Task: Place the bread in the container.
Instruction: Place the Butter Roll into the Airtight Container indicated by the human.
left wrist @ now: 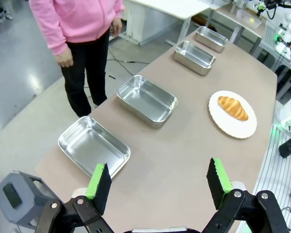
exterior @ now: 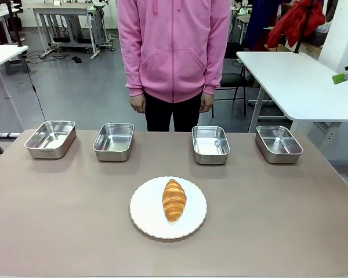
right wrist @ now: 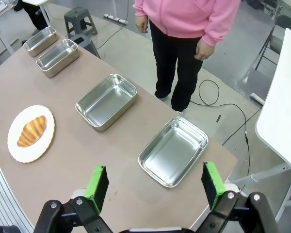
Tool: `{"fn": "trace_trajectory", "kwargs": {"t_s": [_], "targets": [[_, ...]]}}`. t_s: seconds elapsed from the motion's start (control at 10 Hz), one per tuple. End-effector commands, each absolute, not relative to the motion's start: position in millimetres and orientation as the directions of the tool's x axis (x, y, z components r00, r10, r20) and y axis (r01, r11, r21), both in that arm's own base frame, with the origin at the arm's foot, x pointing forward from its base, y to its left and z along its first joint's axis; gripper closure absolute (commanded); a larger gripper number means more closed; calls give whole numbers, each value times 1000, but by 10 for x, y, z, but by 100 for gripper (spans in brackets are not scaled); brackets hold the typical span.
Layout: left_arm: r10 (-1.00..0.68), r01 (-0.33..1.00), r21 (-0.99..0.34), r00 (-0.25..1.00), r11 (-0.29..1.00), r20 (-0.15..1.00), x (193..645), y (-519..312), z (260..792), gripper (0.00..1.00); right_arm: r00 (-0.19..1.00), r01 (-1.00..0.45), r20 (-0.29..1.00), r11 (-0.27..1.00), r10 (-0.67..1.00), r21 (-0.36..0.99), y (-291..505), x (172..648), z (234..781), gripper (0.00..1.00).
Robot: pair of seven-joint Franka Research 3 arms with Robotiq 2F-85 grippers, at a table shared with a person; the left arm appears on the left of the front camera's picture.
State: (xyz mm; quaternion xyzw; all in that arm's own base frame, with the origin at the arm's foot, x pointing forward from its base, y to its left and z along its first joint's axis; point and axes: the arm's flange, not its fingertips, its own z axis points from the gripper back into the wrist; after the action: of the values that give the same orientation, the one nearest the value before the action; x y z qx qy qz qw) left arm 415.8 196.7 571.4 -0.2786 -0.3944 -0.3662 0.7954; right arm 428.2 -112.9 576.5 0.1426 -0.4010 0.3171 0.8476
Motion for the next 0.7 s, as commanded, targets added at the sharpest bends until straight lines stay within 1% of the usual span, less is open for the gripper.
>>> {"fn": "trace_trajectory", "kwargs": {"t_s": [0.0,0.6], "targets": [[-367,806,-149,414,572,833,4162,1963,5714,0,473,-654,773,757,422,-12,-1123,4292,5776,0],[-367,806,-149,414,572,833,4162,1963,5714,0,473,-654,773,757,422,-12,-1123,4292,5776,0]]}}
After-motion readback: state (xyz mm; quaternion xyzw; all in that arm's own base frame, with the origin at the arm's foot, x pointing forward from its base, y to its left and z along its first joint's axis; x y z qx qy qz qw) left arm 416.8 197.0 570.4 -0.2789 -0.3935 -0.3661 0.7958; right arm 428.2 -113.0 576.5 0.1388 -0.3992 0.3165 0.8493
